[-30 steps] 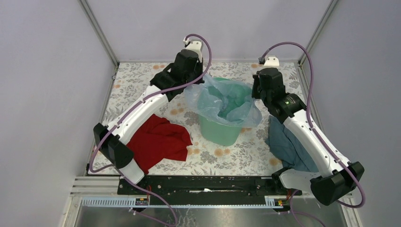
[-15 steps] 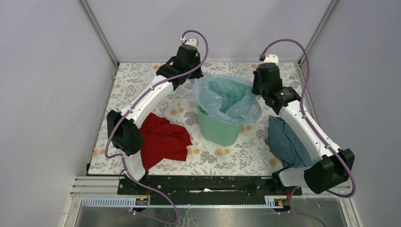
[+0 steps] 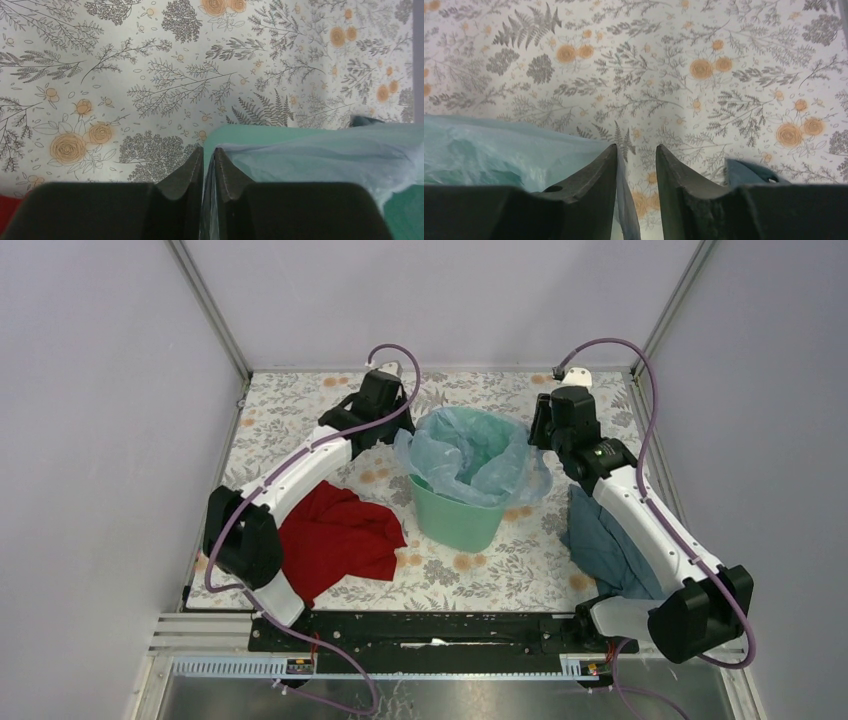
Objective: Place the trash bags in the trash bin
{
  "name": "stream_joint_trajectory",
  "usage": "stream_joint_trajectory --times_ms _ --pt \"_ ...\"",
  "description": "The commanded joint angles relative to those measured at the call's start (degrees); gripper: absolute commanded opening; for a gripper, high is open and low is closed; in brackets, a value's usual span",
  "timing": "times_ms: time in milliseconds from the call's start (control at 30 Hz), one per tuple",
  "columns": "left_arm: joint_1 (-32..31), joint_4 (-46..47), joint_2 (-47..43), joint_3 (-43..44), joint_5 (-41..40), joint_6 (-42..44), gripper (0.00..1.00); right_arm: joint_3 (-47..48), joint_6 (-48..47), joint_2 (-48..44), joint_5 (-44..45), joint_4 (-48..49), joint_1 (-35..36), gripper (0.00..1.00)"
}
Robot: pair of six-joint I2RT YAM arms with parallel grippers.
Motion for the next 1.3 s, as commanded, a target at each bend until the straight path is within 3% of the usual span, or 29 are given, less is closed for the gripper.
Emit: stream_joint_trajectory --times_ms 0,100,300,467,633,700,800,900,1167,1267 --pt "1.37 4.13 -5.65 -2.27 1.88 -1.51 0.22 -1.83 0.34 -1.57 -1.77 -3.41 0.12 0.42" --pt "1.45 3.60 -7.59 -2.75 2.85 -0.41 0.34 0.75 -0.57 -2.59 -1.47 -6.28 0.14 0.47" --pt "1.91 0.01 -11.90 -2.18 -1.53 2.58 0.57 7.93 -1.28 -5.28 -1.51 -14.54 0.16 0.74" --pt "2.09 -3.54 -15.62 -1.77 -4.50 5.22 0.79 9.64 -1.03 -9.11 -3.11 -20.69 0.16 0.88" --pt "2.27 -7.82 -19.15 -0.80 -9.36 8.34 0.96 8.45 0.05 -13.25 -7.71 -24.89 0.16 0.94" --pt "2.27 -9.07 -20.72 -1.43 -9.20 8.62 0.99 7.39 1.28 -14.90 -11.07 -25.66 0.16 0.94" --pt "2.27 -9.89 -23.32 -4.19 -7.00 7.83 0.98 3.47 4.33 -17.71 -17.45 -24.26 0.12 0.92" --pt "2.27 -9.28 -26.09 -8.45 -4.25 5.81 0.91 -1.28 8.32 -19.78 -22.62 -20.37 0.13 0.90" --pt "2.19 -1.36 -29.01 -20.53 7.55 -1.04 0.53 -9.31 11.98 -20.47 -21.59 -8.89 0.16 0.75" --pt "2.05 4.21 -29.43 -25.29 11.13 -4.70 0.44 -10.04 11.65 -17.16 -22.12 -4.49 0.16 0.74"
